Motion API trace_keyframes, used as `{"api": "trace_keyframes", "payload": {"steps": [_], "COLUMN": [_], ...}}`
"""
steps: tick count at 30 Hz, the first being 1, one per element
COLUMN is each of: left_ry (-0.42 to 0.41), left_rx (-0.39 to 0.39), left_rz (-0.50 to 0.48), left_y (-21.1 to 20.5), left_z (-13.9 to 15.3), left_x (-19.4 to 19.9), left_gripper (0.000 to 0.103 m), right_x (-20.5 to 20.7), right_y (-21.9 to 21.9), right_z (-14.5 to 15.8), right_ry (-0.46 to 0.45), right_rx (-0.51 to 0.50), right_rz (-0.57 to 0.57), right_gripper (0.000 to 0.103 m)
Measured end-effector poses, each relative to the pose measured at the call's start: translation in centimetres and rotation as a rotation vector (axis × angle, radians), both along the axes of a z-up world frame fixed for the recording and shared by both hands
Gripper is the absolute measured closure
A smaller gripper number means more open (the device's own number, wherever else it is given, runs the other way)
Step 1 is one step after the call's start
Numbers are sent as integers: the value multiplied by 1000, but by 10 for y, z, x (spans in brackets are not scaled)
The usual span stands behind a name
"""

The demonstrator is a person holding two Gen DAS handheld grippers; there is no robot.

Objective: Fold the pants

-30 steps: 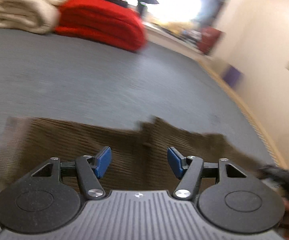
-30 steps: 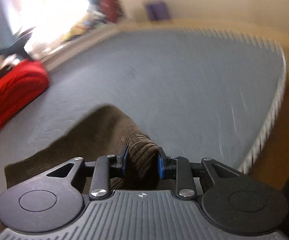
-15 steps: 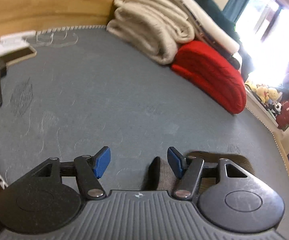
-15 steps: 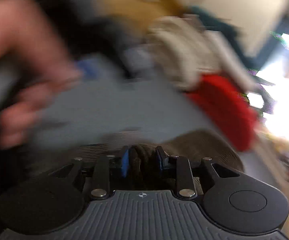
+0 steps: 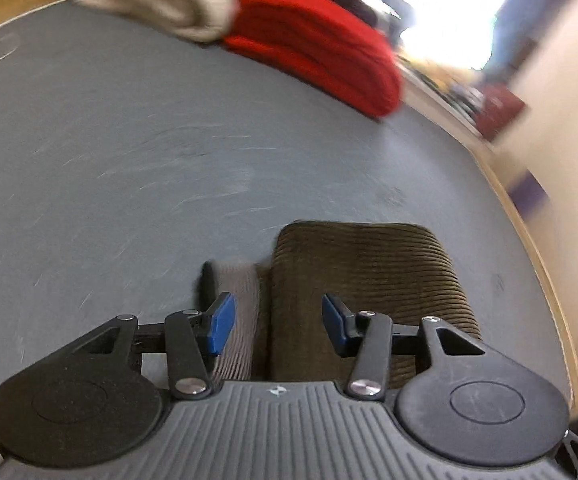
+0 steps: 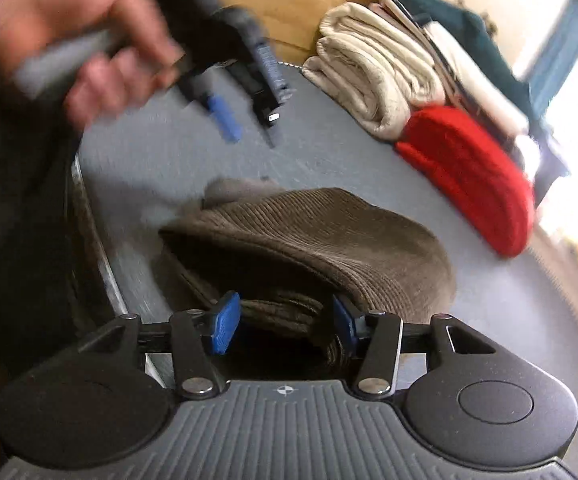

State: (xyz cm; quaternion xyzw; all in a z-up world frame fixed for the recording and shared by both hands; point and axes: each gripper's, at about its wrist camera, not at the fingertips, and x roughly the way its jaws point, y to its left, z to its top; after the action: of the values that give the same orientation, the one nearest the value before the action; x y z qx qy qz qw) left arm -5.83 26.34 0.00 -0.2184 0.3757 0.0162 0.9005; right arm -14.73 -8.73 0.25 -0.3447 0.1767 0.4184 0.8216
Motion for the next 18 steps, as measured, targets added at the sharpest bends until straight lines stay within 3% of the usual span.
{"api": "trace_keyframes", "payload": {"steps": [4, 7, 9, 13, 17, 18], "left_ry": [18, 95, 133, 195, 227, 231], "left_rx": [-129, -190, -197, -173, -112, -93], "left_rz": [-42, -19, -23, -80, -119, -126], "left_y": [16, 20, 17, 3, -10, -13], "left_z": [-25, -45, -54, -69, -74, -74], "left_x": [29, 49, 61, 83, 88, 90], "left_gripper": [49, 49, 49, 49, 49, 58], "right_x": [-21, -16, -5, 24, 46, 49], "right_y": [8, 3, -4, -2, 15, 19], "right_z": [0, -10, -14, -38, -56, -59], "right_ry": [-145, -241, -187, -66, -45, -52], "right_rx": [62, 61, 53, 5, -2, -1], "right_rz": [-54, -123, -164, -244, -246, -241], "right_gripper": [46, 34, 25, 24, 24, 22]}}
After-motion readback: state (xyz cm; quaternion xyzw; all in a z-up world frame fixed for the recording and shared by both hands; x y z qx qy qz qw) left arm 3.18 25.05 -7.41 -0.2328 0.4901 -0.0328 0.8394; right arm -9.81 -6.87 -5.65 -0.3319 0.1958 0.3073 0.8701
